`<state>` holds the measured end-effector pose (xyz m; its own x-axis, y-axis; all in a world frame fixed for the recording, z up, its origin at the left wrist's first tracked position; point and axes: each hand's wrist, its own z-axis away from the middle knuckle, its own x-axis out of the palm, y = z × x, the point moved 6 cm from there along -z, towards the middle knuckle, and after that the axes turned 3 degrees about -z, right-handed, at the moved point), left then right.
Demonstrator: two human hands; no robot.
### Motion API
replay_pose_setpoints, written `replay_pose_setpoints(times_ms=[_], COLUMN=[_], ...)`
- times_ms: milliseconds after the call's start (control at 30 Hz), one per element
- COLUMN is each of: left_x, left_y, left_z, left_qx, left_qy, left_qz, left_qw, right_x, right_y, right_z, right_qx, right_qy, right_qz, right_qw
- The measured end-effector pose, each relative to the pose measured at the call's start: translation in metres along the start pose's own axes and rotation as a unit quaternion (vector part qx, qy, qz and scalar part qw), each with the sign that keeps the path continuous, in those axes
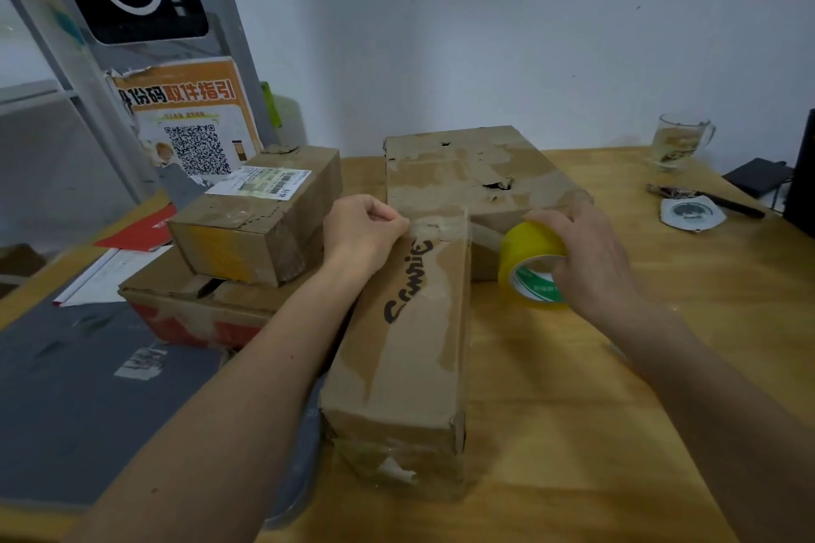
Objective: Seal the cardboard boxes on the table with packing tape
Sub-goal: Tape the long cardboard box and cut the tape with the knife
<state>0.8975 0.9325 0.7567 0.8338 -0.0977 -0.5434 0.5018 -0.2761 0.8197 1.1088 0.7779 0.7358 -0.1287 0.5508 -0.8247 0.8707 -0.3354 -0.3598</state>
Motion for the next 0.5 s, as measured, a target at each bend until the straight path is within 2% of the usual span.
replay_pose_setpoints(times_ms=[167,267,333,367,400,433,467,500], left_x=[0.007,0.005,-0.007,-0.013,-0.014,-0.007,0.007,0.023], left_y=[-0.011,-0.012,0.001,0.013,0.028,0.040,0.047,0.046], left_z=[-0.002,0.006,0.009,0.014,0.020,0.027,0.036,0.045], left_qx=[-0.057,-0.086,-0.012,0.058,0.135,0.195,0.221,0.210], left_qy=[-0.103,-0.103,-0.036,0.010,0.022,-0.020,-0.108,-0.201], left_qz=[-0.020,-0.034,-0.143,-0.190,-0.209,-0.212,-0.224,-0.266], left_qw=[0.993,0.990,0.989,0.980,0.968,0.957,0.943,0.919], right_x=[0.009,0.010,0.010,0.010,0.010,0.010,0.010,0.011], right_y=[-0.002,-0.003,-0.004,-0.005,-0.005,-0.006,-0.006,-0.007], right_z=[0.004,0.003,0.004,0.004,0.005,0.005,0.005,0.005], right_qx=[-0.004,-0.008,-0.009,-0.010,-0.011,-0.011,-0.012,-0.013], right_qy=[-0.016,-0.018,-0.019,-0.018,-0.015,-0.013,-0.012,-0.014], right_qz=[-0.009,-0.012,-0.016,-0.015,-0.013,-0.014,-0.016,-0.017], right_qw=[1.000,1.000,1.000,1.000,1.000,1.000,1.000,1.000])
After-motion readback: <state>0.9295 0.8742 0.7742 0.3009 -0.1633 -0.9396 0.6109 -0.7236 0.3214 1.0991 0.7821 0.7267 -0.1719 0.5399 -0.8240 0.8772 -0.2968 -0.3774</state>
